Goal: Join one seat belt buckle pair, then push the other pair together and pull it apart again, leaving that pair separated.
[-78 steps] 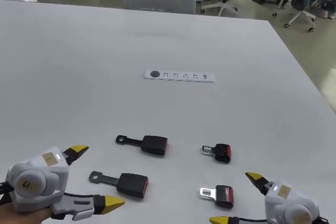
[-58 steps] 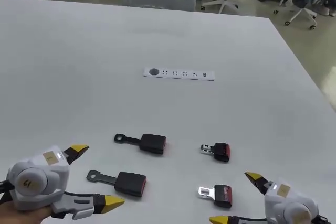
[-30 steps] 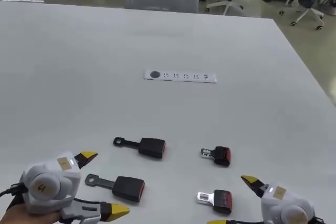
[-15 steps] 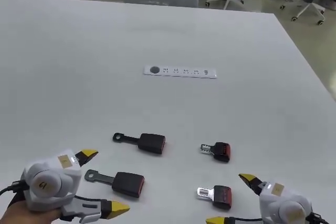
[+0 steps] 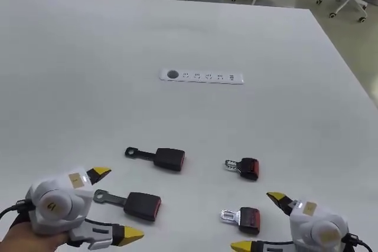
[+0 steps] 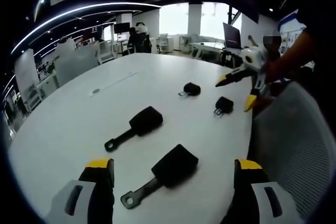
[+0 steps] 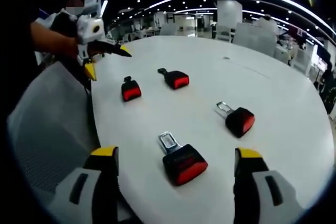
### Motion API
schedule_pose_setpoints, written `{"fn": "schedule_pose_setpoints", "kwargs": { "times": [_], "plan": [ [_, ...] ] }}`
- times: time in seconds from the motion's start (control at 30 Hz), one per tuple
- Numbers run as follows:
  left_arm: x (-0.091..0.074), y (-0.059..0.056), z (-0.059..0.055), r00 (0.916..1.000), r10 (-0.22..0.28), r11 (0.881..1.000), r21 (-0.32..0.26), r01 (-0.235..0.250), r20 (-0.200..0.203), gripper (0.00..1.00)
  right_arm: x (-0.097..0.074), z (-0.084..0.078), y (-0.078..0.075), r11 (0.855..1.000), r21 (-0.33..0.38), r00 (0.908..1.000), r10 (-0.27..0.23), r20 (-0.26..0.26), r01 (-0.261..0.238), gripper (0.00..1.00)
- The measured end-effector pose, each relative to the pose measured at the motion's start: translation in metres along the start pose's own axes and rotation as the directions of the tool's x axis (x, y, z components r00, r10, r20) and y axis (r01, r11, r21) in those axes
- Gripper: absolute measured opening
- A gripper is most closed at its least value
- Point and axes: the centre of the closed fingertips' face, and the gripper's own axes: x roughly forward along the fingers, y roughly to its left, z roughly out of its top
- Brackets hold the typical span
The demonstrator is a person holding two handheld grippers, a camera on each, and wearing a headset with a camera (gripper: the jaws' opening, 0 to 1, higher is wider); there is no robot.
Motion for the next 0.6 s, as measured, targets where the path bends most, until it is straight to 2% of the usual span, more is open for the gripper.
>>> {"fn": "schedule_pose_setpoints", "kwargs": {
  "times": [0.13,0.23,0.33,0.47,0.6],
  "plan": [
    [0.008,0.002,-0.002,0.9998,-0.019,1.000,0.008,0.019,-0.008,0.96,0.002,-0.003,-0.001,1.000,0.002,0.9997,0.017,-0.015,-0.017,0.92],
    [0.014,0.002,-0.007,0.9986,-0.040,0.999,0.027,0.041,-0.035,0.96,0.005,-0.009,0.001,0.999,-0.003,0.9982,0.045,-0.040,-0.046,0.91],
    [0.020,0.003,-0.009,0.9973,-0.059,0.997,0.039,0.061,-0.044,0.95,0.006,-0.012,0.001,0.998,-0.009,0.9969,0.058,-0.053,-0.059,0.87],
    [0.027,0.004,-0.013,0.9946,-0.083,0.994,0.060,0.086,-0.063,0.94,0.007,-0.015,0.000,0.997,-0.008,0.9946,0.077,-0.070,-0.077,0.86],
    [0.036,0.003,-0.023,0.9865,-0.121,0.989,0.074,0.130,-0.111,0.90,0.009,-0.017,-0.001,0.995,-0.019,0.9918,0.093,-0.088,-0.095,0.85]
  ]
}}
